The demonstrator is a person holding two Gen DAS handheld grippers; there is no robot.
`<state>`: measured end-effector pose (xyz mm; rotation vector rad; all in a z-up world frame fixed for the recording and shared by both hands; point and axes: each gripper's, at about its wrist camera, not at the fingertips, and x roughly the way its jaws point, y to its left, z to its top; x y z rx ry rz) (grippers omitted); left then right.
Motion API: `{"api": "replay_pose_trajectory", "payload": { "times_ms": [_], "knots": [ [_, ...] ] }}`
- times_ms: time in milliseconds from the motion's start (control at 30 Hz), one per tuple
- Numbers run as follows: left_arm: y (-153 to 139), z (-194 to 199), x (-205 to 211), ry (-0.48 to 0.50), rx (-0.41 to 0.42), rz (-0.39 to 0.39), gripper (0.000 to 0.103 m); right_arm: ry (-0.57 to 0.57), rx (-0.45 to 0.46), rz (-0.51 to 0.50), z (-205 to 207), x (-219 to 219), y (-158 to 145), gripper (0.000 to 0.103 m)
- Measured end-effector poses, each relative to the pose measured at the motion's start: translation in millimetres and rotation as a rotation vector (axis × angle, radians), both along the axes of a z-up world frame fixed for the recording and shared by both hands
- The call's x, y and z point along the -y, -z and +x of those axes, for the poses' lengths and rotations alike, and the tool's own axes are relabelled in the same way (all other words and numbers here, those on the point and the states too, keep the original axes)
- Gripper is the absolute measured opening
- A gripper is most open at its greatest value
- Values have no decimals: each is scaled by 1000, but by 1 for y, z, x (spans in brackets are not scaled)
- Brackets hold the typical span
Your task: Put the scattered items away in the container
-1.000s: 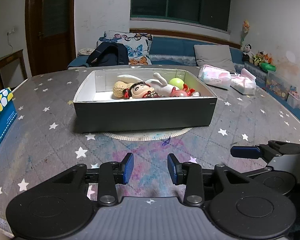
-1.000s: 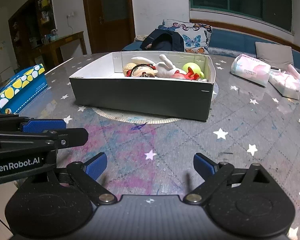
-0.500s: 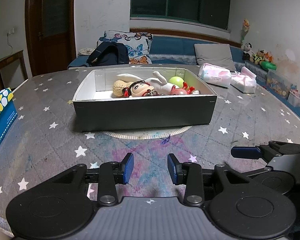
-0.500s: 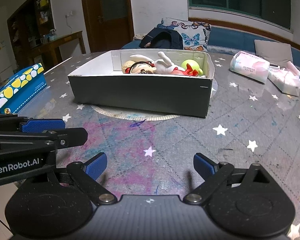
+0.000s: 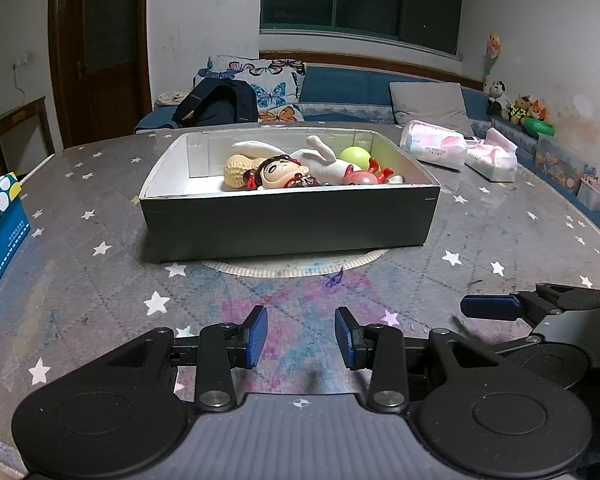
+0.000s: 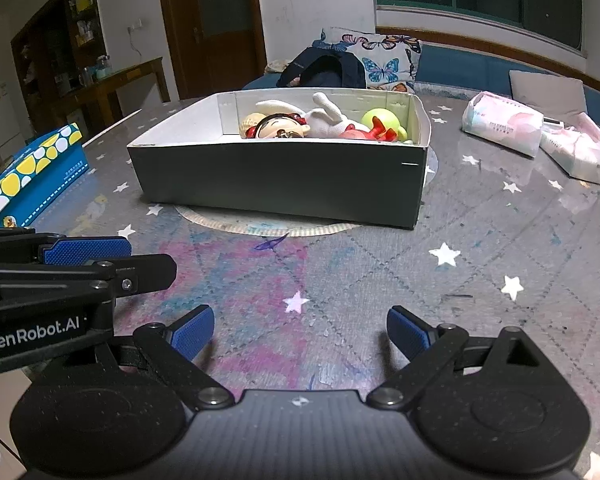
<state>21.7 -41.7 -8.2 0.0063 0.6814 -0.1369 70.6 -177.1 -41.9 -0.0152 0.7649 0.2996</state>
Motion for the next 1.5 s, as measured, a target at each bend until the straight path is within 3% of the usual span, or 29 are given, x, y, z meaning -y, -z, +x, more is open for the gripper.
{"api": "replay_pose_trajectory", "payload": {
  "times_ms": [1500],
  "knots": [
    [2, 38, -2, -1, -30, 6, 37, 0, -45, -18, 39, -4, 6, 95]
  ]
}}
